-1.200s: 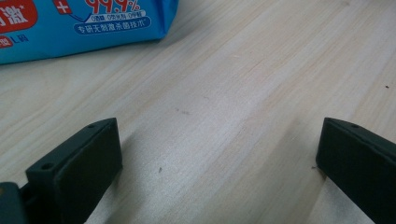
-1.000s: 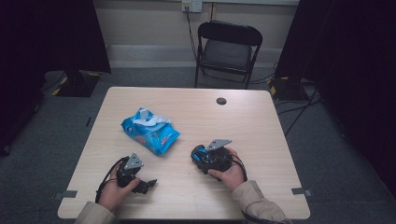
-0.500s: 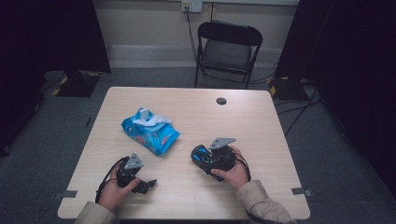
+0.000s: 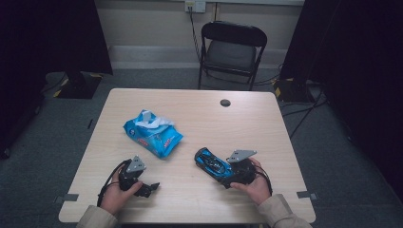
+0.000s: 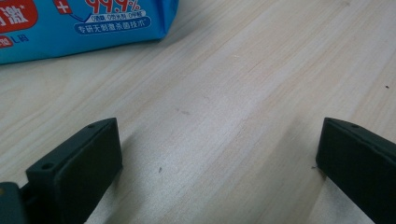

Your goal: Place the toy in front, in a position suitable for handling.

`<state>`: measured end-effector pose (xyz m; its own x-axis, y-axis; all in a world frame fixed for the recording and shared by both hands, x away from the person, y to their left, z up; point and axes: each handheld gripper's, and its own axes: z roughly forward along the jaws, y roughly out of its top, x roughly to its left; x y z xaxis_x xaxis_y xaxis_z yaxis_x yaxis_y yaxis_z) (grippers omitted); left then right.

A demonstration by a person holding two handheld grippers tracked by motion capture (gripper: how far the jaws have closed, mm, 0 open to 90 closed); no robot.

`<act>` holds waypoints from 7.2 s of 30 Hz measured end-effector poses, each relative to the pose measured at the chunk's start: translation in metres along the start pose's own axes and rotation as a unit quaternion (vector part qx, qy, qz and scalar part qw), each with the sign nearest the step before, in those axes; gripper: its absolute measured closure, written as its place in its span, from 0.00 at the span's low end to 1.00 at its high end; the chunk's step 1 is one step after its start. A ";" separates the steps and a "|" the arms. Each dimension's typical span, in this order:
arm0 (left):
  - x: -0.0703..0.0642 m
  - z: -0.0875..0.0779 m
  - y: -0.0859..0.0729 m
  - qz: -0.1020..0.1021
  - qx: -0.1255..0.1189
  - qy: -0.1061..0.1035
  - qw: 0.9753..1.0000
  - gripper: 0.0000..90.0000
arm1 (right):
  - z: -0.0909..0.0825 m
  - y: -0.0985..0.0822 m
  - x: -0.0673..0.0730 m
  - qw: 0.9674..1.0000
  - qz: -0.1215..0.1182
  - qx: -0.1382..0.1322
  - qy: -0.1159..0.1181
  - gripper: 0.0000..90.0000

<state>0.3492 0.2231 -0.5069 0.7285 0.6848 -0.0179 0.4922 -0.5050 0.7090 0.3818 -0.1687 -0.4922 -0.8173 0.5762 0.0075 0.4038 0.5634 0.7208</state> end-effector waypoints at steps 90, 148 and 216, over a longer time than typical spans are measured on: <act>0.092 0.012 0.141 -0.040 0.000 0.072 0.997 0.57 | 0.001 -0.017 0.004 1.000 0.000 -0.017 0.006 0.28; 0.080 -0.068 0.209 -0.110 -0.026 0.034 0.993 1.00 | 0.001 -0.017 0.002 1.000 -0.002 -0.017 0.010 0.27; -0.027 0.013 0.083 -0.111 0.053 -0.125 0.985 0.99 | 0.001 -0.017 0.002 1.000 -0.004 -0.017 0.010 0.27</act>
<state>0.3767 0.1564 -0.4570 0.6851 0.6409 -0.3463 0.6901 -0.4185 0.5905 0.3736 -0.1765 -0.5048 -0.8284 0.5599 0.0157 0.3839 0.5473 0.7437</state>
